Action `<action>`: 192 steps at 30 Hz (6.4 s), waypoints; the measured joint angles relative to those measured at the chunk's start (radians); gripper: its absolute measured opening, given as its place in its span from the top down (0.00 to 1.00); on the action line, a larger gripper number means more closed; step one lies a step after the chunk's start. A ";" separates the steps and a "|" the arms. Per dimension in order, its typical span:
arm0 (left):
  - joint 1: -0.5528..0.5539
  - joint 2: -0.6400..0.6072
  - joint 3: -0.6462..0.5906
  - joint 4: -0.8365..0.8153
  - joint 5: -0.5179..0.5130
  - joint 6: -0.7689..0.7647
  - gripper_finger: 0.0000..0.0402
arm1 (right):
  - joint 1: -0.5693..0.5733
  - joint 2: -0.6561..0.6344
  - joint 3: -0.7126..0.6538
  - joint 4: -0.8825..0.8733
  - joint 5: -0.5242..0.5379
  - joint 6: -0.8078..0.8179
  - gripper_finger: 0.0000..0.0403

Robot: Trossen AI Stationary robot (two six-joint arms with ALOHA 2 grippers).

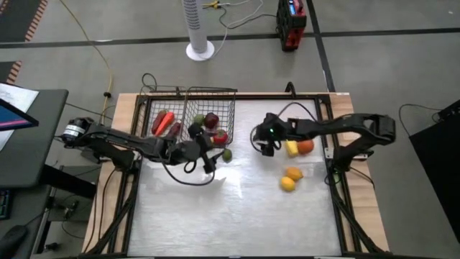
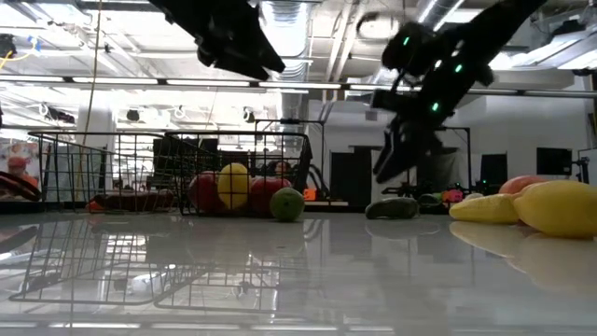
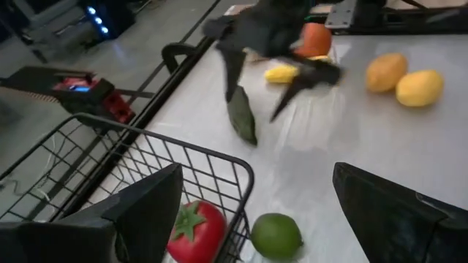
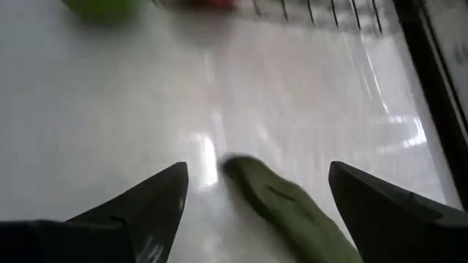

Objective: Sort produce into baskets
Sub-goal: Put the green chili pepper into the left wire basket, then put the lime into the right wire basket

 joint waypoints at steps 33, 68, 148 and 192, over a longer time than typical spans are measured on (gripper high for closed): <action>-0.004 0.001 0.000 0.016 0.035 0.040 0.15 | -0.004 -0.031 0.141 -0.245 -0.003 -0.086 0.56; -0.056 0.167 0.001 0.544 0.191 0.655 0.58 | 0.372 -0.144 0.210 -0.027 0.005 0.077 0.52; -0.039 0.160 0.115 -0.260 0.111 0.055 0.33 | 0.406 -0.167 -0.014 0.052 0.195 0.333 0.23; 0.056 0.758 0.555 -0.655 -0.012 1.257 0.24 | 0.588 -0.474 -0.013 -0.072 0.451 0.473 0.23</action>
